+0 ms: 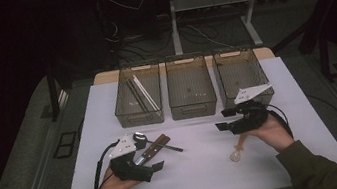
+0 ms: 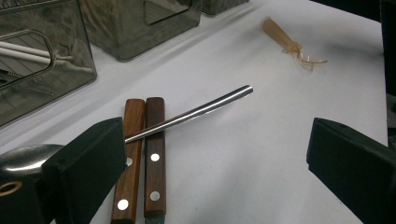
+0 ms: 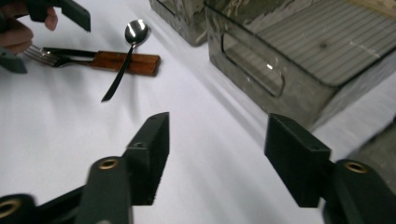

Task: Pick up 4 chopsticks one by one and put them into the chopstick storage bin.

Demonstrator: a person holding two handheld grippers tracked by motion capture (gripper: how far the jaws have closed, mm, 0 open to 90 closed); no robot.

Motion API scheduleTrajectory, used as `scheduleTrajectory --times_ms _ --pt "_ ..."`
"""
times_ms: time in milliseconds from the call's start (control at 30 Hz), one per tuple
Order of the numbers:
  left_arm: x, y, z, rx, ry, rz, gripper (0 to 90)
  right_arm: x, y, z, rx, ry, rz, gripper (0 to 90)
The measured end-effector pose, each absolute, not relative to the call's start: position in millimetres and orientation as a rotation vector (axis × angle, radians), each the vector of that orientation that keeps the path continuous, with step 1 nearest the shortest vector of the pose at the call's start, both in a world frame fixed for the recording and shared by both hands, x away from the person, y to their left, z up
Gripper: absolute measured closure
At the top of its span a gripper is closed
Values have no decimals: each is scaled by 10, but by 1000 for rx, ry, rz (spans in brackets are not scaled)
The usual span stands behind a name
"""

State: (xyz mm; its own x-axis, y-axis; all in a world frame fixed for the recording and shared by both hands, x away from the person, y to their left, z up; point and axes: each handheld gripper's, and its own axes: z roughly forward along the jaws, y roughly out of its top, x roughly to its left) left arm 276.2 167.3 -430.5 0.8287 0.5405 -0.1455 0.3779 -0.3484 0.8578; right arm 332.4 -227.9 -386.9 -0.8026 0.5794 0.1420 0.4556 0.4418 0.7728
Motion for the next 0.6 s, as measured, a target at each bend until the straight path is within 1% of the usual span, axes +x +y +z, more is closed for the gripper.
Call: scheduleTrajectory --times_ms 100,300,433,567,600 --pt "2762 1673 -4305 1979 681 199 33 3275 -2342 -3898 907 2553 1275 500" --pt "2758 1676 -4303 1982 680 199 32 3170 -2456 -3962 886 2590 1248 692" --pt "2758 1677 -4302 1983 678 199 32 3093 -2503 -4028 892 2631 1201 780" --pt "2757 1678 -4302 1983 679 199 32 3014 -2543 -4114 894 2685 1160 894" --pt "2757 1678 -4302 1983 680 200 32 2996 -2555 -4137 889 2701 1152 900"
